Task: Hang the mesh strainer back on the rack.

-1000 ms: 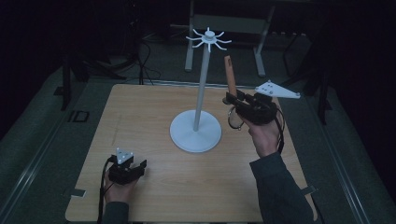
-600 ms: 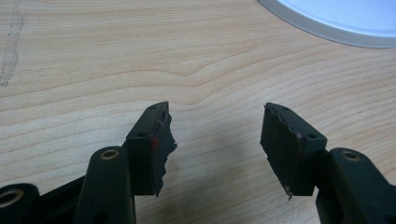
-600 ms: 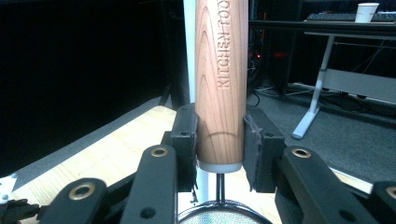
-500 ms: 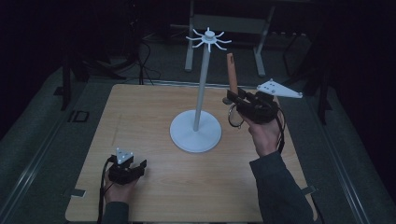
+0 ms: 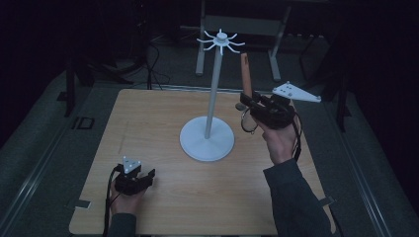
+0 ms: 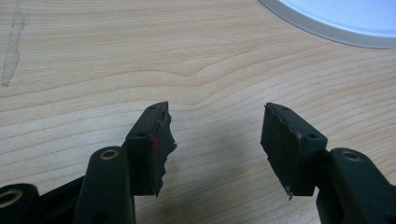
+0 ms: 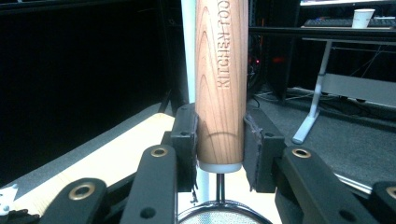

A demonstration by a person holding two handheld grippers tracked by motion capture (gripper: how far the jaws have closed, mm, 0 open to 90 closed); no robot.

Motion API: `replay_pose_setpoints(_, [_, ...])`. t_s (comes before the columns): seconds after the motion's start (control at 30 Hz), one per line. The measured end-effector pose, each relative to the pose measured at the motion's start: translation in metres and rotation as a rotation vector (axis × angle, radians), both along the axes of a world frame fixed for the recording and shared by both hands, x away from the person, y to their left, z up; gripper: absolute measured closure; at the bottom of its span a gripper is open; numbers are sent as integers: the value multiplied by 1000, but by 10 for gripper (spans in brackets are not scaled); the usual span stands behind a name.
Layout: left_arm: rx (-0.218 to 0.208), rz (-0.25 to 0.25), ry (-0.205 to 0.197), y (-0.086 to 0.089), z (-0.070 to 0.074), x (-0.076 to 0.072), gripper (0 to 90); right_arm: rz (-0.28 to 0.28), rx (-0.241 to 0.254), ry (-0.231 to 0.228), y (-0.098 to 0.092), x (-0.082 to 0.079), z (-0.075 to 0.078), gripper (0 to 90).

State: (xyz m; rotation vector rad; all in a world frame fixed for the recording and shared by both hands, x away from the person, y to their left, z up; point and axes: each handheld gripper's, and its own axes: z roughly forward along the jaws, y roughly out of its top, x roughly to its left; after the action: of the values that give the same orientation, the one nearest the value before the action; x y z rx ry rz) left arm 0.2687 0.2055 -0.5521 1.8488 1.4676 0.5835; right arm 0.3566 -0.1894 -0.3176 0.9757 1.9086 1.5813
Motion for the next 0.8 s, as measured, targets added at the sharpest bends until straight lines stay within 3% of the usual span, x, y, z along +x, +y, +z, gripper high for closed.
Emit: replay_pose_setpoints(0.8, [3,0,1,0,0,0,426,9,9,-12,7,2,8,684])
